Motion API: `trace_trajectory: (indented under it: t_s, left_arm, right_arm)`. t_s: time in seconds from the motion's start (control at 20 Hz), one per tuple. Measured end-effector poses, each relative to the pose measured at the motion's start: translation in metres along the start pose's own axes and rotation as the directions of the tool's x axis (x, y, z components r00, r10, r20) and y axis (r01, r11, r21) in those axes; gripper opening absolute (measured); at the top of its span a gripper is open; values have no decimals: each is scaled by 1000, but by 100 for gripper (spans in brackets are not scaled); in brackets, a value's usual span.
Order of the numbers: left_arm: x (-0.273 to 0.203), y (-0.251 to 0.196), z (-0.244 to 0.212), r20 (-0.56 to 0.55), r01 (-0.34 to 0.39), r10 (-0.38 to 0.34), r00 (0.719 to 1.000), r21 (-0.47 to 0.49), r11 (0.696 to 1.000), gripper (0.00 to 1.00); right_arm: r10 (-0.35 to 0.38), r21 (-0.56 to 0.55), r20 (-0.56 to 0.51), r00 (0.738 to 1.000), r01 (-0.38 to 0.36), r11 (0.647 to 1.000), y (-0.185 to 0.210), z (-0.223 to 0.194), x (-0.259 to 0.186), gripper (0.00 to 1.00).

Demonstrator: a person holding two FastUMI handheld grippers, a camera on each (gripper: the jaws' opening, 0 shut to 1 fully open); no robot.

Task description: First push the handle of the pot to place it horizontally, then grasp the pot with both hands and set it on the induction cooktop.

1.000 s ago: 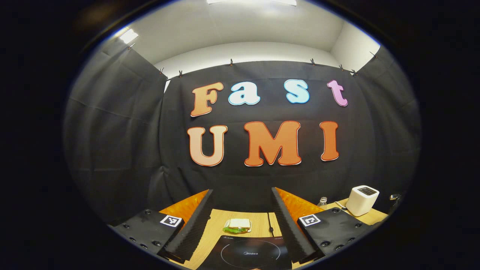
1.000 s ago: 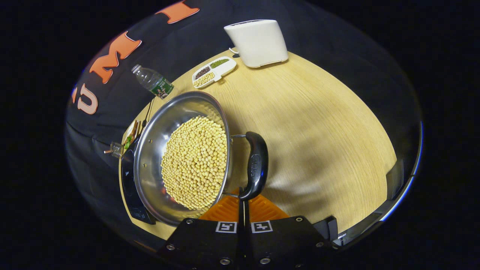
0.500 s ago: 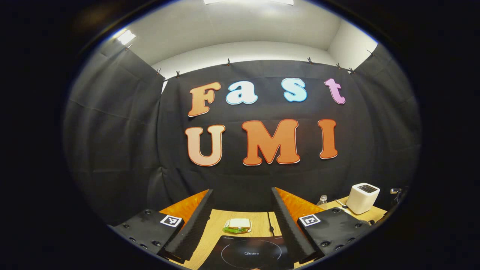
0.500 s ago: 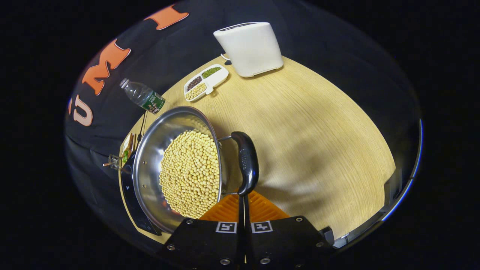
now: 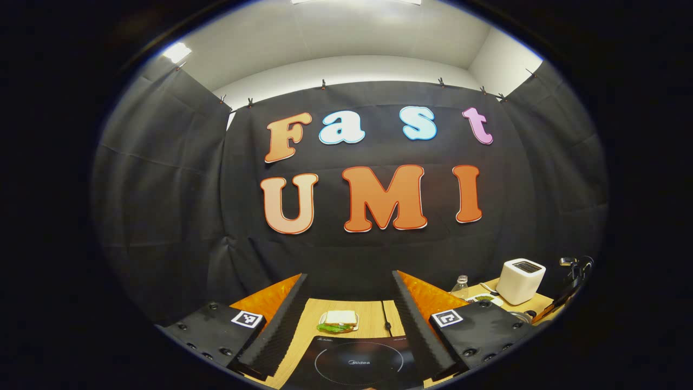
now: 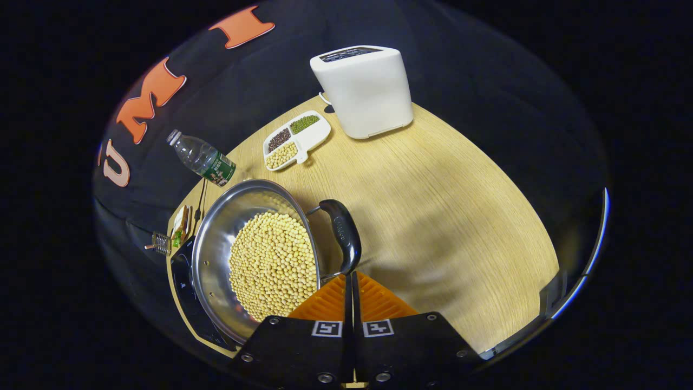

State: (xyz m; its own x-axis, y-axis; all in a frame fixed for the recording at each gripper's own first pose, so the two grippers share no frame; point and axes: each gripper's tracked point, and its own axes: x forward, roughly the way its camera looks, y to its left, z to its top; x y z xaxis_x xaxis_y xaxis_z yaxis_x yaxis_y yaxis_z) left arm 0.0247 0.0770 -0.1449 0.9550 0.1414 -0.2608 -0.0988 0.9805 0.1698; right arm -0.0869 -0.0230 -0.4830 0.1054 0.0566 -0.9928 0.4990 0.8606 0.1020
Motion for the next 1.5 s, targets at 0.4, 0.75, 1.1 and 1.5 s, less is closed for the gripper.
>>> trace_trajectory:
  t_s: [0.4,0.75,1.1,1.5]
  left_arm:
    - [15,-45,-52,-121,82,-88,989,-50,995,99]
    - [25,-94,-117,-295,168,-197,935,-121,978,98]
    - [27,-139,-176,-437,220,-246,865,-111,969,98]
    - [25,-183,-249,-579,281,-292,761,-112,953,98]
  right_arm:
    - [-26,-24,26,999,27,999,-1,12,14,0]
    - [7,-50,109,994,-1,999,-1,24,-20,1]
    - [56,-153,237,970,-20,988,14,47,-62,25]
    - [86,-242,272,958,-18,970,32,49,-60,62]
